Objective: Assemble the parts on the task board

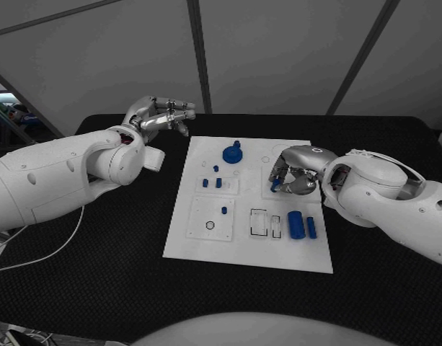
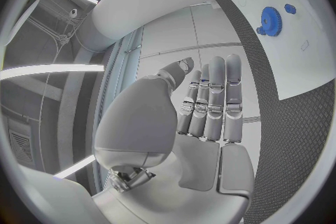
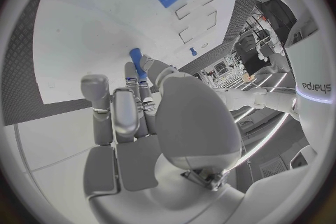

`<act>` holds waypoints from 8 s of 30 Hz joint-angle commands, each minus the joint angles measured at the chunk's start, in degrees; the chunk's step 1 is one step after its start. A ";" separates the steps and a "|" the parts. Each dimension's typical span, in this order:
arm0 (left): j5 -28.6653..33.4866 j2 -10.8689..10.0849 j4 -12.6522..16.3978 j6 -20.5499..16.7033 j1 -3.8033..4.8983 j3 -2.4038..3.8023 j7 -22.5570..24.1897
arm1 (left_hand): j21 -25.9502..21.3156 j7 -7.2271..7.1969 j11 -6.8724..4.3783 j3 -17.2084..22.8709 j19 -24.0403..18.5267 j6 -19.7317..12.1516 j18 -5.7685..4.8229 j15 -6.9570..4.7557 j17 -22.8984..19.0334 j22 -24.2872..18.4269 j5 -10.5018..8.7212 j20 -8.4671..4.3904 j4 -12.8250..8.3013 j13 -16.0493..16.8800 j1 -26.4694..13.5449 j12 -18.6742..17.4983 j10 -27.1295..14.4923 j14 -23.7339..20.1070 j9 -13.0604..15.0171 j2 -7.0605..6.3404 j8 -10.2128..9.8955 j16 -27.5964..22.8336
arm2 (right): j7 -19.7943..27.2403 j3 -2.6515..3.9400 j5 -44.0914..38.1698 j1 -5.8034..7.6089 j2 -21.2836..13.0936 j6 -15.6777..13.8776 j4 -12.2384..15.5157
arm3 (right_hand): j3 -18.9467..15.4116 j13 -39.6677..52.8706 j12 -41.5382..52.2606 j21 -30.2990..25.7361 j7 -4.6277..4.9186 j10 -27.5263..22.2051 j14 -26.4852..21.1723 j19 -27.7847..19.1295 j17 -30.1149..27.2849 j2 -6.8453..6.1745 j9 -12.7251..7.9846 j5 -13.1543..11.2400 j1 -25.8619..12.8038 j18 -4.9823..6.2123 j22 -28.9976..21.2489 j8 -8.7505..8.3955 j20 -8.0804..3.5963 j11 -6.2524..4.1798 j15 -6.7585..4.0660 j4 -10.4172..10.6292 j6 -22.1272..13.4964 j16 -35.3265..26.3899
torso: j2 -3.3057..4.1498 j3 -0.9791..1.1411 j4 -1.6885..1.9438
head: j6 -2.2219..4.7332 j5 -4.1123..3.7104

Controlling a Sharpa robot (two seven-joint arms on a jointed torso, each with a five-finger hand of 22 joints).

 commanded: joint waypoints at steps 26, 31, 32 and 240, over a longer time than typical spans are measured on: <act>0.25 1.54 -0.73 0.42 -0.03 -0.11 -0.23 | -0.43 -0.03 0.08 -0.15 0.08 0.18 -0.53 -0.29 -0.10 -0.05 -0.06 -0.08 0.25 0.03 0.06 0.47 0.19 -0.08 -0.04 0.79 0.21 -0.06 | 3.23 0.20 4.86 0.00 1.94 -11.64 10.11 | 1.21 0.14 -0.82 0.36 0.14 0.83 1.40 0.24 0.16 0.80 0.17 0.70 0.00 -1.05 0.20 0.33 -0.09 -0.01 -0.41 -0.40 0.73 0.54 | 0.00 -0.03 0.12 | 0.24 0.42; 0.25 1.87 -0.77 0.45 -0.07 -0.13 -0.15 | -0.43 -0.03 0.08 -0.15 0.08 0.18 -0.53 -0.29 -0.10 -0.05 -0.06 -0.08 0.25 0.03 0.06 0.47 0.19 -0.08 -0.04 0.79 0.21 -0.06 | 4.01 -1.58 5.40 -0.33 4.73 -11.18 9.49 | 1.26 0.15 -0.91 0.38 0.17 0.87 1.39 0.22 0.13 0.72 0.17 0.92 -0.04 -1.05 0.22 0.31 -0.09 0.01 -0.40 -0.45 0.74 0.54 | -0.05 -0.08 0.00 | 0.11 0.79; 0.25 1.91 -0.76 0.44 -0.08 -0.14 -0.14 | -0.43 -0.03 0.08 -0.15 0.08 0.18 -0.53 -0.29 -0.10 -0.05 -0.06 -0.08 0.25 0.03 0.06 0.47 0.19 -0.08 -0.04 0.79 0.21 -0.06 | 4.01 -2.14 5.51 -0.37 5.35 -10.88 9.17 | 1.24 0.15 -0.94 0.37 0.19 0.89 1.39 0.21 0.12 0.67 0.17 0.97 -0.13 -1.05 0.21 0.30 -0.09 0.04 -0.39 -0.44 0.75 0.54 | -0.04 -0.12 0.04 | 0.07 0.83; 0.25 0.88 0.14 4.09 -1.35 -0.54 0.00 | -1.24 -0.15 0.14 -1.22 -0.15 -0.02 -0.59 -0.10 -0.36 -0.43 -0.10 0.15 1.09 -0.16 -0.96 1.27 -0.85 -0.51 -0.05 0.64 0.38 0.01 | -15.58 -7.48 18.44 -5.39 -13.58 -20.90 17.57 | -31.58 67.05 62.53 4.92 -3.64 10.11 4.54 5.84 20.27 1.16 16.85 26.91 -4.49 -2.71 9.04 17.16 -2.77 -3.97 -3.40 14.90 -6.58 11.93 | -0.73 0.07 -1.32 | 0.32 -3.61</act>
